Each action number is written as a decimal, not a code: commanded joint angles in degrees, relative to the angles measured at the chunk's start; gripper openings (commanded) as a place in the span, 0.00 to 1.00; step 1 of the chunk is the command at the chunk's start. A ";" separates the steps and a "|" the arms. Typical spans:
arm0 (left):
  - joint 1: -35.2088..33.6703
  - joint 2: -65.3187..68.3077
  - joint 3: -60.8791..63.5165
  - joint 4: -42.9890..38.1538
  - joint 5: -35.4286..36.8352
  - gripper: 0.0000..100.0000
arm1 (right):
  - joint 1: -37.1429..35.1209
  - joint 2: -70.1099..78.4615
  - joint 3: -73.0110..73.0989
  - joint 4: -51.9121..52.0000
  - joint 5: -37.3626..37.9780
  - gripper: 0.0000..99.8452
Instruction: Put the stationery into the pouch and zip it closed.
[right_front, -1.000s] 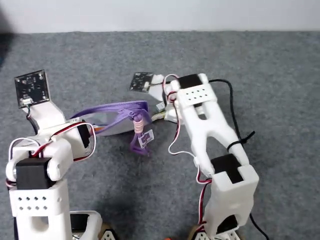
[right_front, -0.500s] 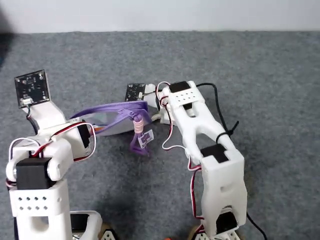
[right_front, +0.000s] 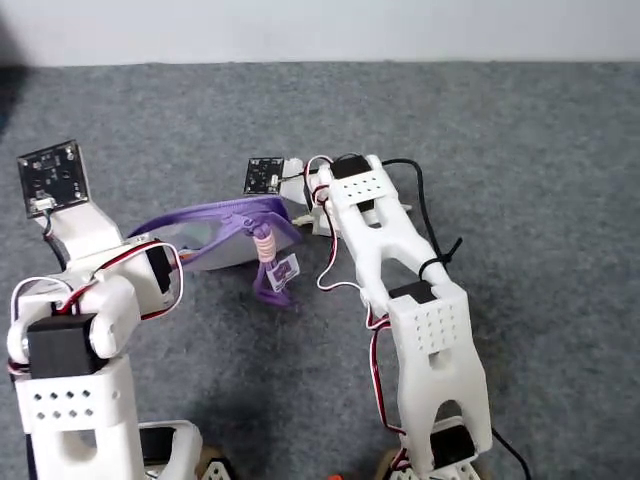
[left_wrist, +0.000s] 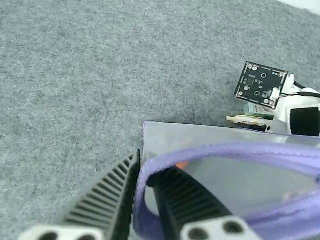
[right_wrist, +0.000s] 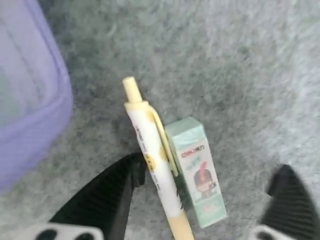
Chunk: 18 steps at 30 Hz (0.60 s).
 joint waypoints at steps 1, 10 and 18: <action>-0.26 0.00 0.04 -1.32 -0.70 0.01 | -0.48 0.75 -1.58 2.07 0.26 0.14; -0.44 0.00 0.04 -1.32 -0.70 0.01 | -0.48 0.75 -9.41 17.27 -2.29 0.02; -0.44 0.00 0.04 -1.32 -0.62 0.01 | -0.66 0.75 -21.98 32.84 -13.27 0.01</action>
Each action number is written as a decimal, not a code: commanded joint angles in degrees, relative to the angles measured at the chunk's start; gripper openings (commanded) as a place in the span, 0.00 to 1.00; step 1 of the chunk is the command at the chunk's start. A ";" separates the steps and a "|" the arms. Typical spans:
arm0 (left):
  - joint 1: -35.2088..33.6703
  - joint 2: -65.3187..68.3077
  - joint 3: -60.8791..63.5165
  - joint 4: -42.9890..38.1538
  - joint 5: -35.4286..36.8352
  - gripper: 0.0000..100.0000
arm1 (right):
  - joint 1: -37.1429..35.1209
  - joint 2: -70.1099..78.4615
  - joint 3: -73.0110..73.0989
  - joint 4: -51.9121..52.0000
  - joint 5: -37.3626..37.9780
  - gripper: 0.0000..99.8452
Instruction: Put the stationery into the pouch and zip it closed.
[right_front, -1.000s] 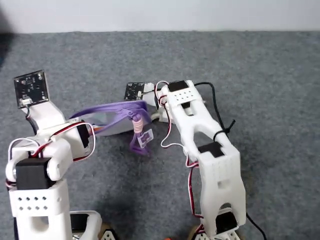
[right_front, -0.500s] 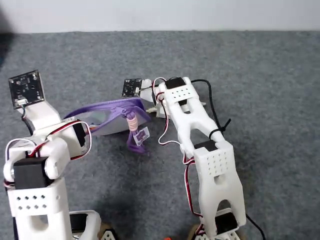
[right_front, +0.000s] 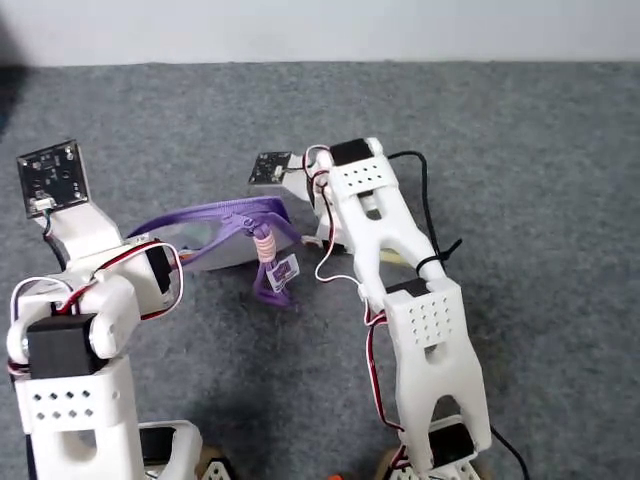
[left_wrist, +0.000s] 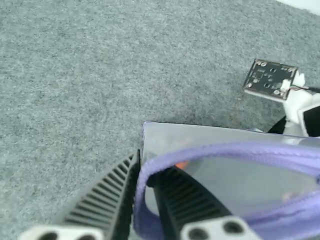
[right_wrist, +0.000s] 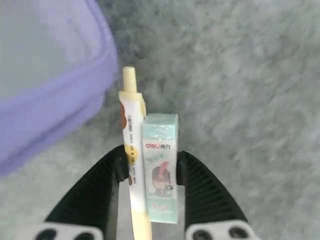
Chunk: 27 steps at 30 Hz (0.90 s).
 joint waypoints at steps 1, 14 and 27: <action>-0.44 0.00 0.04 -1.32 -0.62 0.01 | -0.57 -0.92 -8.35 7.96 -4.48 0.01; -0.09 0.00 -0.22 -1.32 -0.53 0.01 | 5.41 -9.45 -14.15 13.49 -11.78 0.01; 0.00 0.09 -0.22 -1.32 -0.53 0.01 | 6.90 -47.78 12.57 13.32 -28.31 0.01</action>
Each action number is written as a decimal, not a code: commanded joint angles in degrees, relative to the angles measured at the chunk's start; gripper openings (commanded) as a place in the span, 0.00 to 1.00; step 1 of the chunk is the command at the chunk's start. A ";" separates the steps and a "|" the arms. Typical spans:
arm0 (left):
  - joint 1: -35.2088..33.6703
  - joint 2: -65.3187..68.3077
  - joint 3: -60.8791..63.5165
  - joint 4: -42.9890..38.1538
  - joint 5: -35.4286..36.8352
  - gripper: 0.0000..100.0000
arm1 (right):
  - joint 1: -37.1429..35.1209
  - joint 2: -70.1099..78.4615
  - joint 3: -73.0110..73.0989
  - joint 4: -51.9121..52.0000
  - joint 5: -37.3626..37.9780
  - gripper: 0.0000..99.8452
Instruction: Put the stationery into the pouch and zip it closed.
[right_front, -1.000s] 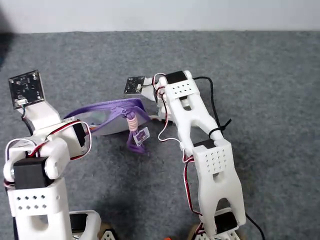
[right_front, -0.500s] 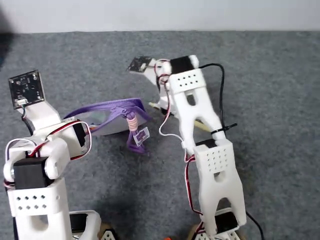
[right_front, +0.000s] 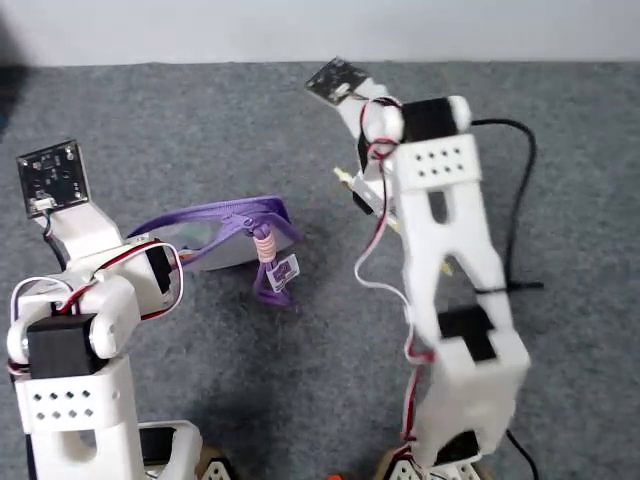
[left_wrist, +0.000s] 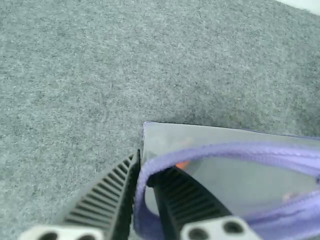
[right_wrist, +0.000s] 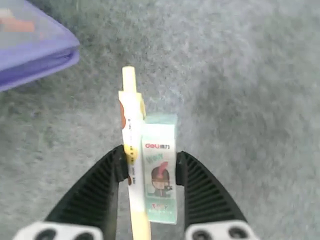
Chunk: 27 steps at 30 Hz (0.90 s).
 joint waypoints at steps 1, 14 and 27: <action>0.00 0.09 -0.22 -1.32 -0.53 0.01 | -0.40 -15.25 4.75 2.33 -5.71 0.01; 9.76 0.35 -4.97 -1.05 -0.44 0.01 | -11.03 -44.62 7.74 -3.38 -31.47 0.01; 9.85 0.18 -0.66 -2.81 -0.44 0.01 | -27.03 -51.12 7.91 -29.23 -39.82 0.01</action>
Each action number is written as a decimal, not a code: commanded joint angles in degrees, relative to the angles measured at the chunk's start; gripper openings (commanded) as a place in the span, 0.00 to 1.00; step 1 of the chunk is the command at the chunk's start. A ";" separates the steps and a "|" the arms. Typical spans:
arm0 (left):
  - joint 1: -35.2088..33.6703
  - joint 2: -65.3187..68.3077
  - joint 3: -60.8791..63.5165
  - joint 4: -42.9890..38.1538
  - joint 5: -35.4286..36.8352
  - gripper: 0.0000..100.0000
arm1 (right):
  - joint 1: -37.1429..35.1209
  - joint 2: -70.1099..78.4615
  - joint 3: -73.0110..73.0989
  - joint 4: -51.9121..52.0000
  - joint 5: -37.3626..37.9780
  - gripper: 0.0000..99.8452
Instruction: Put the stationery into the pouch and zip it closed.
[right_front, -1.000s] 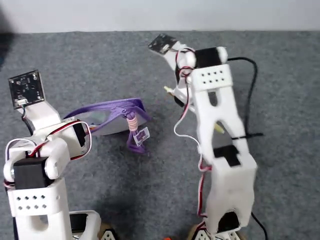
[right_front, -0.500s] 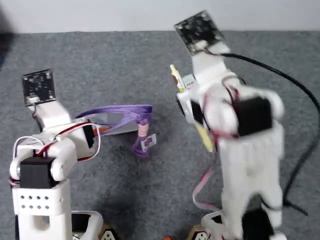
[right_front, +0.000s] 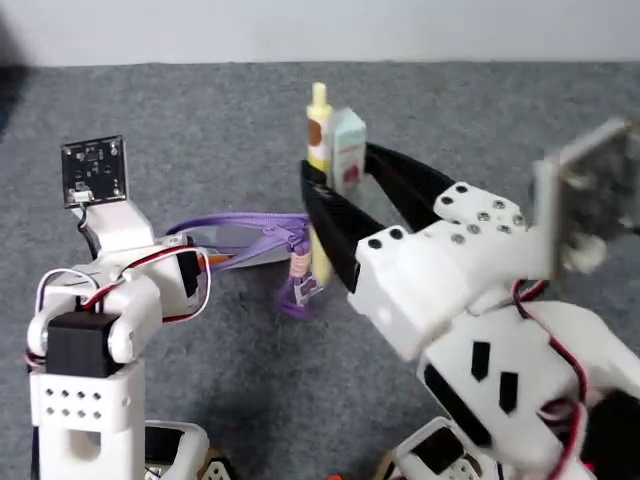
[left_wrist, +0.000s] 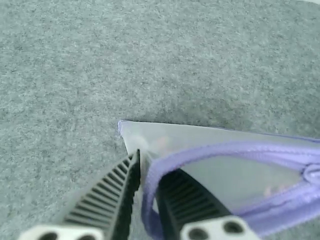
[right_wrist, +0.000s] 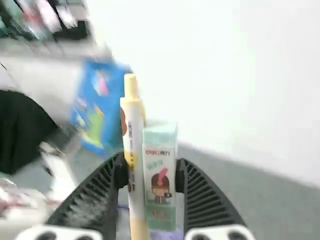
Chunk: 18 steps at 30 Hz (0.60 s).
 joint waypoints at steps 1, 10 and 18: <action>0.70 -0.18 -0.04 -1.76 -0.35 0.01 | -1.98 2.95 0.00 -7.43 -1.05 0.01; 0.70 -0.26 -0.22 -1.67 -0.35 0.01 | -7.16 11.56 0.00 -13.93 -1.49 0.01; 0.35 -0.26 -0.22 -1.67 -0.35 0.01 | -5.58 11.21 0.09 -12.26 -1.41 0.01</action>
